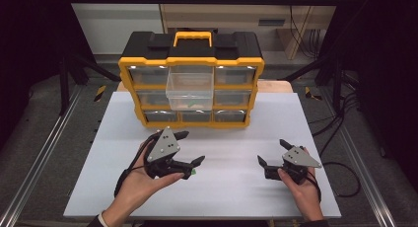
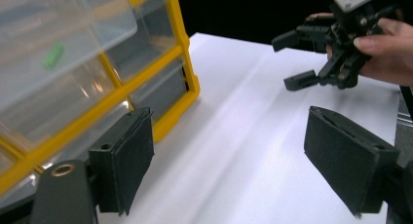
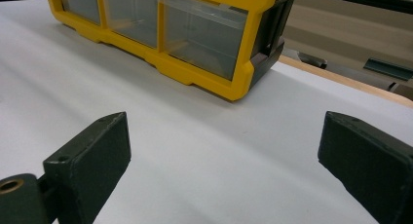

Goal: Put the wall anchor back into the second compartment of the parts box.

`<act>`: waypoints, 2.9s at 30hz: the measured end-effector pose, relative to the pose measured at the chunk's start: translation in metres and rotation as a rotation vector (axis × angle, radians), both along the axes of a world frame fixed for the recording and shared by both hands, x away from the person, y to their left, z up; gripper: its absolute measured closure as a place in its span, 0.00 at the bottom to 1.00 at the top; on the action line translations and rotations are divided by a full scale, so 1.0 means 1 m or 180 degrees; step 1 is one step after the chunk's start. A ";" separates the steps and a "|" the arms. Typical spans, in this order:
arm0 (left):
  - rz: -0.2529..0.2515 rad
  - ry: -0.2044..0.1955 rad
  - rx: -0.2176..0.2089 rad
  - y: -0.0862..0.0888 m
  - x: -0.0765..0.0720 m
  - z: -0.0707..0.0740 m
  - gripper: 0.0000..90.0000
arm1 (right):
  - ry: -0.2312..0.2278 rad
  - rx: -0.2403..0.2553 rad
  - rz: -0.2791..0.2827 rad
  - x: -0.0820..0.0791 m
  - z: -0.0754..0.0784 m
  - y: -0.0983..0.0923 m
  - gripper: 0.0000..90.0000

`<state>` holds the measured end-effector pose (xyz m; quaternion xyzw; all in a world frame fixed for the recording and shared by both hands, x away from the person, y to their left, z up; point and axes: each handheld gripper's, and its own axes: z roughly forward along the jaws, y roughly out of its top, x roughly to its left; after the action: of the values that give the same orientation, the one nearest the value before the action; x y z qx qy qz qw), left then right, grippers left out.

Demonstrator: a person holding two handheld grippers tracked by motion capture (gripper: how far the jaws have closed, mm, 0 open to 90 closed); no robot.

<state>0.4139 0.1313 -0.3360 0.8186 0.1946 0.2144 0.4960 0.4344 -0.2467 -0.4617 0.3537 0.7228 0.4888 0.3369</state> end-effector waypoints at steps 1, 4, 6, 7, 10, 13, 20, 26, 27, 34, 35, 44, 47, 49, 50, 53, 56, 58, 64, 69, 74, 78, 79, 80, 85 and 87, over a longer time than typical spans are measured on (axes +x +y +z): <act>-0.0002 0.0027 0.0018 0.001 0.001 -0.003 0.19 | 0.0000 0.0000 0.0000 0.000 0.000 0.000 0.06; -0.0005 0.0135 0.0082 0.002 0.005 -0.011 0.14 | -0.0021 -0.0005 0.0008 0.000 0.000 0.000 0.06; -0.0008 0.0145 0.0101 0.002 0.006 -0.013 0.13 | -0.0016 -0.0010 0.0001 0.000 0.000 0.000 0.06; -0.0013 0.0161 0.0091 0.002 0.007 -0.015 0.12 | -0.0018 -0.0009 0.0000 0.001 0.000 0.000 0.06; -0.0036 0.0228 0.0154 0.000 0.009 -0.024 0.10 | -0.0016 -0.0007 -0.0008 0.001 0.000 -0.001 0.06; -0.0050 0.0254 0.0197 -0.001 0.010 -0.028 0.10 | -0.0017 -0.0003 -0.0002 0.001 0.000 -0.001 0.06; -0.0030 0.0344 0.0258 0.000 0.014 -0.041 0.10 | -0.0014 -0.0004 -0.0001 0.001 0.000 -0.001 0.06; -0.0019 0.0394 0.0364 0.000 0.018 -0.051 0.10 | -0.0015 -0.0002 -0.0002 0.001 0.000 -0.001 0.06; -0.0019 0.0394 0.0364 0.000 0.018 -0.051 0.10 | -0.0022 -0.0004 0.0001 0.001 0.000 -0.001 0.06; 0.0002 0.0463 0.0449 -0.001 0.024 -0.065 0.10 | -0.0018 -0.0006 -0.0001 0.001 0.000 -0.001 0.06; 0.0009 0.0500 0.0456 -0.001 0.025 -0.069 0.10 | -0.0017 -0.0008 -0.0001 0.001 0.000 -0.001 0.06; 0.0036 0.0555 0.0502 0.000 0.030 -0.078 0.10 | -0.0018 -0.0007 -0.0003 0.001 0.000 -0.001 0.06; 0.0050 0.0583 0.0509 0.002 0.032 -0.080 0.10 | -0.0020 0.0010 -0.0006 0.001 0.000 -0.001 0.06; 0.0063 0.0591 0.0511 0.003 0.033 -0.081 0.10 | -0.0018 -0.0008 -0.0003 0.001 0.000 -0.001 0.06; 0.0074 0.0609 0.0515 0.004 0.034 -0.082 0.10 | -0.0008 -0.0002 0.0002 0.001 0.000 -0.001 0.06; 0.0094 0.0626 0.0525 0.005 0.035 -0.085 0.10 | -0.0017 -0.0013 -0.0001 0.001 0.000 -0.001 0.06; 0.0134 0.0643 0.0547 0.006 0.037 -0.087 0.11 | -0.0011 -0.0001 -0.0007 0.001 0.000 -0.001 0.06; 0.0157 0.0653 0.0553 0.006 0.037 -0.089 0.12 | -0.0009 0.0000 -0.0007 0.001 0.000 -0.001 0.06; 0.0176 0.0718 0.0597 0.003 0.039 -0.094 0.14 | -0.0015 0.0002 0.0001 0.001 0.001 -0.001 0.06; 0.0205 0.0763 0.0627 0.003 0.041 -0.096 0.20 | -0.0005 0.0003 0.0015 0.001 0.000 0.001 0.06; 0.0218 0.0771 0.0613 0.003 0.044 -0.101 0.20 | -0.0002 0.0009 0.0011 0.002 0.000 0.000 0.06; 0.0227 0.0796 0.0619 0.004 0.045 -0.103 0.24 | -0.0009 0.0007 0.0000 0.001 0.000 0.000 0.06; 0.0236 0.0793 0.0639 0.004 0.046 -0.103 0.24 | -0.0009 0.0007 0.0000 0.001 0.000 0.000 0.06; 0.0245 0.0807 0.0664 0.005 0.047 -0.104 0.27 | -0.0013 0.0007 0.0002 0.001 0.000 0.000 0.06; 0.0263 0.0893 0.0690 0.008 0.050 -0.106 0.40 | -0.0012 0.0011 -0.0001 0.001 0.000 0.000 0.06; 0.0243 0.0933 0.0713 0.007 0.051 -0.108 0.43 | -0.0008 0.0011 -0.0006 0.001 0.000 0.000 0.06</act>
<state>0.4645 0.1387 -0.4435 0.8832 0.2707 0.1318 0.3596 0.4359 -0.2469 -0.4619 0.3544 0.7212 0.4902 0.3377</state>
